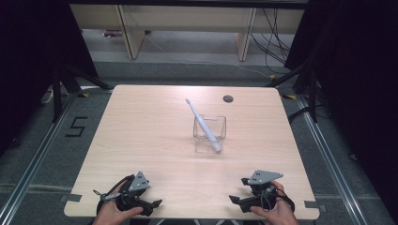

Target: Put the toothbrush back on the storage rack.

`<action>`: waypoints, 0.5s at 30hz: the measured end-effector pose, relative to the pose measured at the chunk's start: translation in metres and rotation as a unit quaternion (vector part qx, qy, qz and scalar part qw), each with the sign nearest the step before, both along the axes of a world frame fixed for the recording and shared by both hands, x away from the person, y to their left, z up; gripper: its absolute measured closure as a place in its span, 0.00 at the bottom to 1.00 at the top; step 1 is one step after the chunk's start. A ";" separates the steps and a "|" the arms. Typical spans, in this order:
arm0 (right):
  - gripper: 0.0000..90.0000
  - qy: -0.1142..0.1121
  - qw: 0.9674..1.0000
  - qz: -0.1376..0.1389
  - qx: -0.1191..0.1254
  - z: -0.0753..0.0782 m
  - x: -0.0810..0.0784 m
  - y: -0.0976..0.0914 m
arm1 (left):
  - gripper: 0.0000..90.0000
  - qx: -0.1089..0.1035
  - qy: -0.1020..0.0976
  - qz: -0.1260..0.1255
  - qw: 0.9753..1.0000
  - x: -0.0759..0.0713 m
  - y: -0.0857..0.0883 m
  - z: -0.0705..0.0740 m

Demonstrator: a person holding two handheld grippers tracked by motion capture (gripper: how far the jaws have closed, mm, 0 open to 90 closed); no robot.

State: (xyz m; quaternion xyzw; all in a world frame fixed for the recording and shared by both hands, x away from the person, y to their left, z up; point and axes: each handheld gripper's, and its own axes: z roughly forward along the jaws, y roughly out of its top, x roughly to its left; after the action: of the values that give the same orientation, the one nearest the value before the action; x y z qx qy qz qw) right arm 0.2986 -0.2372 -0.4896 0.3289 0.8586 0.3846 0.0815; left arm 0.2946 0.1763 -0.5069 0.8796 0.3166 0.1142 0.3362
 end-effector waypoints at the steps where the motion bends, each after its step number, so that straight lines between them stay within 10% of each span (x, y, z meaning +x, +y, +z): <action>1: 0.23 0.000 1.000 0.000 0.000 0.000 0.000 -0.001 | 0.18 -0.001 0.001 0.002 1.000 0.000 0.000 0.000; 15: 0.22 0.007 1.000 -0.009 -0.001 -0.002 -0.004 -0.005 | 0.18 0.001 -0.001 -0.002 1.000 0.000 0.000 0.000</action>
State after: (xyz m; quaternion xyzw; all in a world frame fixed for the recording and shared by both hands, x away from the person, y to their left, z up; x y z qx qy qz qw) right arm 0.2950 -0.2419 -0.4920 0.3389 0.8565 0.3811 0.0794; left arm 0.2950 0.1765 -0.5068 0.8805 0.3143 0.1150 0.3358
